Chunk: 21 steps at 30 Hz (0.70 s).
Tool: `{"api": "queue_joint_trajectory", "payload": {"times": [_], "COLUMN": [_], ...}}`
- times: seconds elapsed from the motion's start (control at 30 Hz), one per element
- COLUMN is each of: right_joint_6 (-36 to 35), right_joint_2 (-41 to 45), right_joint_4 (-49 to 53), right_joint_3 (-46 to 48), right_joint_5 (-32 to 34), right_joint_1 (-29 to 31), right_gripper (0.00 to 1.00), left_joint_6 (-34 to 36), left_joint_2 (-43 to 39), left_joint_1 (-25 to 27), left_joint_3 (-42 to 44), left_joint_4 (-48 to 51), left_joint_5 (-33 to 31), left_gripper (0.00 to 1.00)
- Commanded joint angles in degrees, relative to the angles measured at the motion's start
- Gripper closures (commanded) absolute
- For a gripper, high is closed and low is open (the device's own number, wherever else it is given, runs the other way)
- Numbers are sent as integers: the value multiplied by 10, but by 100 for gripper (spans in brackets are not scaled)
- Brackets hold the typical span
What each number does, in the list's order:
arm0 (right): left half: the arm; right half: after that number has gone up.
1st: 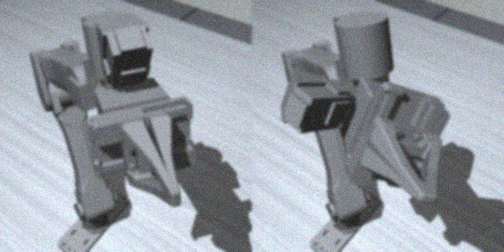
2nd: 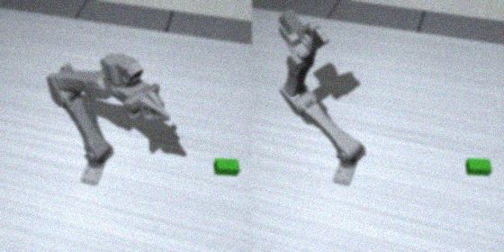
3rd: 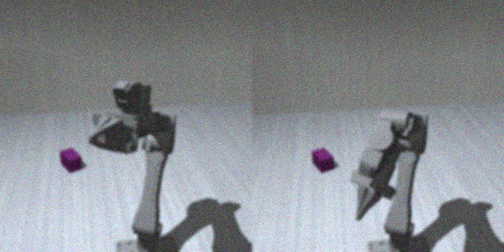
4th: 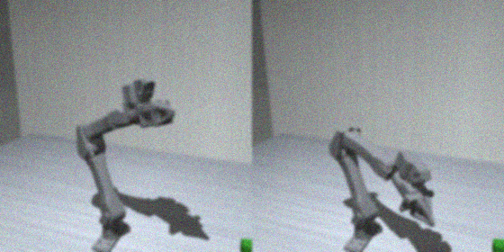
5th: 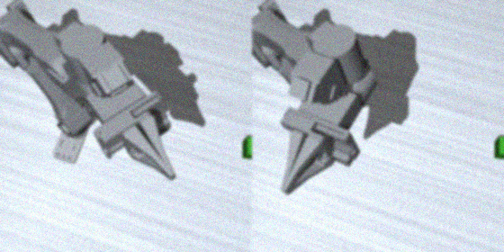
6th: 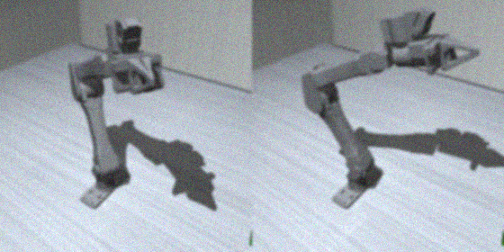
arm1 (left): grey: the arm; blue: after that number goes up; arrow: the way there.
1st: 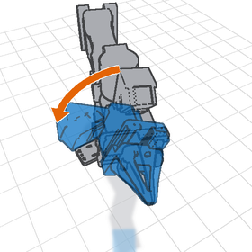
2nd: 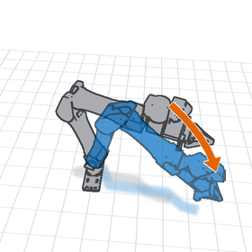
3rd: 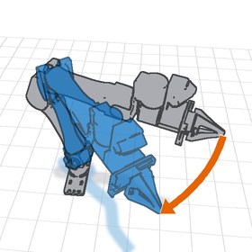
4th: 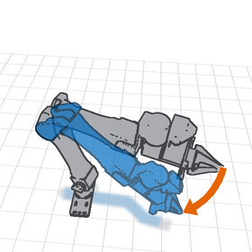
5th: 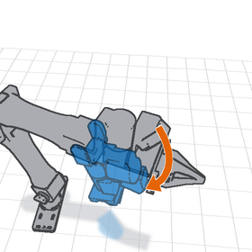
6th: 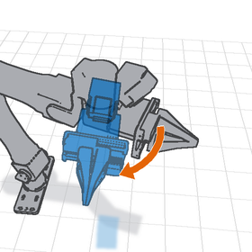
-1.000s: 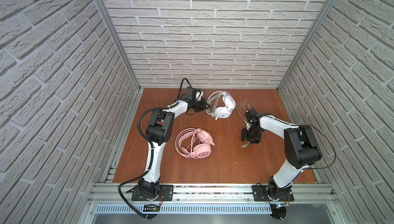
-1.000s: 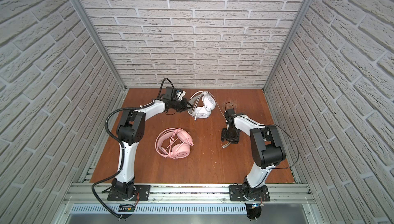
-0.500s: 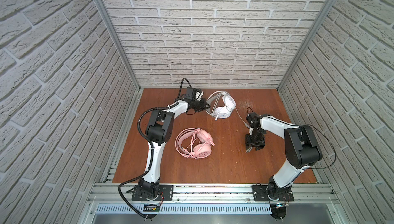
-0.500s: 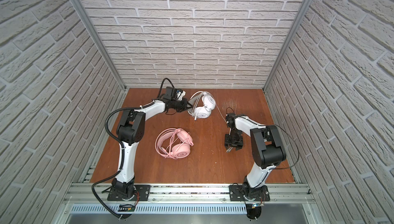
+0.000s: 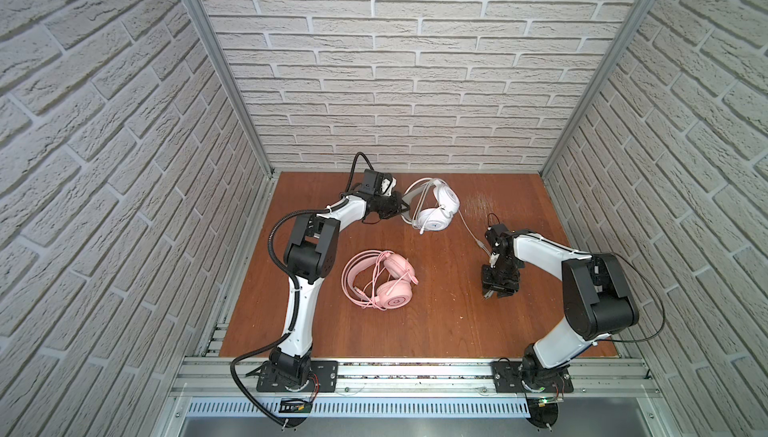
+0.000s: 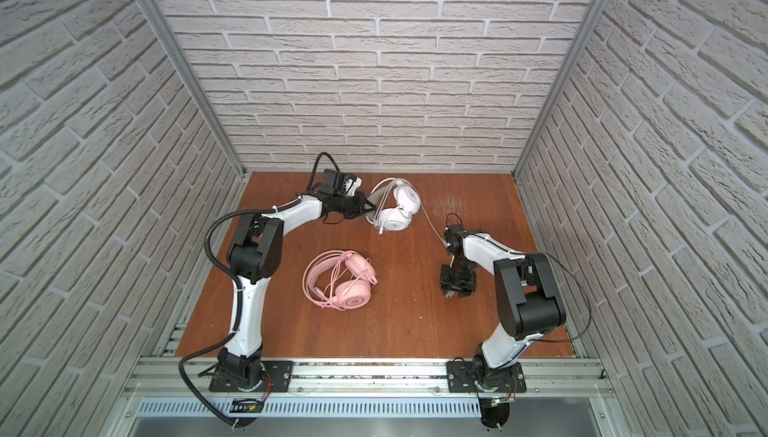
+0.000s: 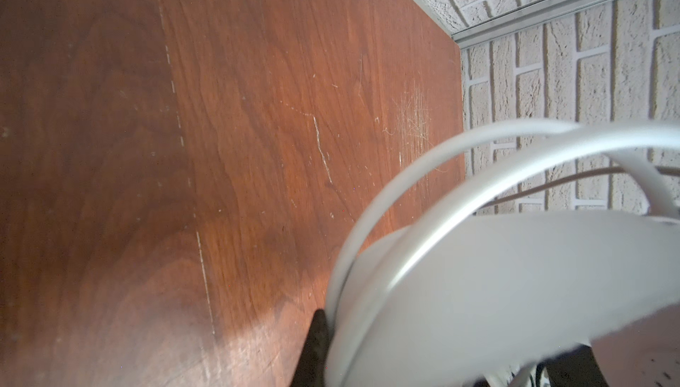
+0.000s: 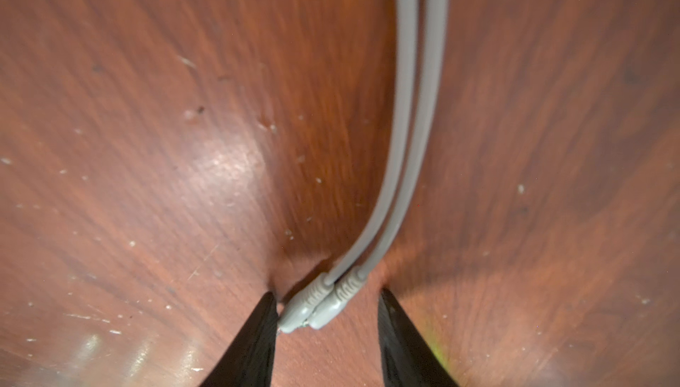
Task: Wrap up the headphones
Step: 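Close the right gripper on the two grey plug ends, then lift the plug ends with the right gripper toward the white headset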
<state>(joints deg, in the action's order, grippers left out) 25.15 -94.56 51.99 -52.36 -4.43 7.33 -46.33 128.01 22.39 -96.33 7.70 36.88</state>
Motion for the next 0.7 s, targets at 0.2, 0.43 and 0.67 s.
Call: {"api": "queue_joint_trajectory", "payload": {"times": [0.2, 0.43, 0.67], "right_joint_6": [7, 1, -41], "right_joint_2": [-25, -19, 11], "right_joint_4": [-40, -48, -30], "right_joint_3": [31, 32, 10], "right_joint_5": [-4, 5, 18], "right_joint_1": [2, 2, 16], "right_gripper": [73, 90, 94], "left_joint_6": [-11, -12, -20], "left_joint_2": [-18, -23, -24], "left_joint_1": [-3, -4, -4], "left_joint_3": [-12, -14, -26], "left_joint_4": [-31, -26, -14], "left_joint_5": [17, 15, 9], "left_gripper": [100, 100, 100]}}
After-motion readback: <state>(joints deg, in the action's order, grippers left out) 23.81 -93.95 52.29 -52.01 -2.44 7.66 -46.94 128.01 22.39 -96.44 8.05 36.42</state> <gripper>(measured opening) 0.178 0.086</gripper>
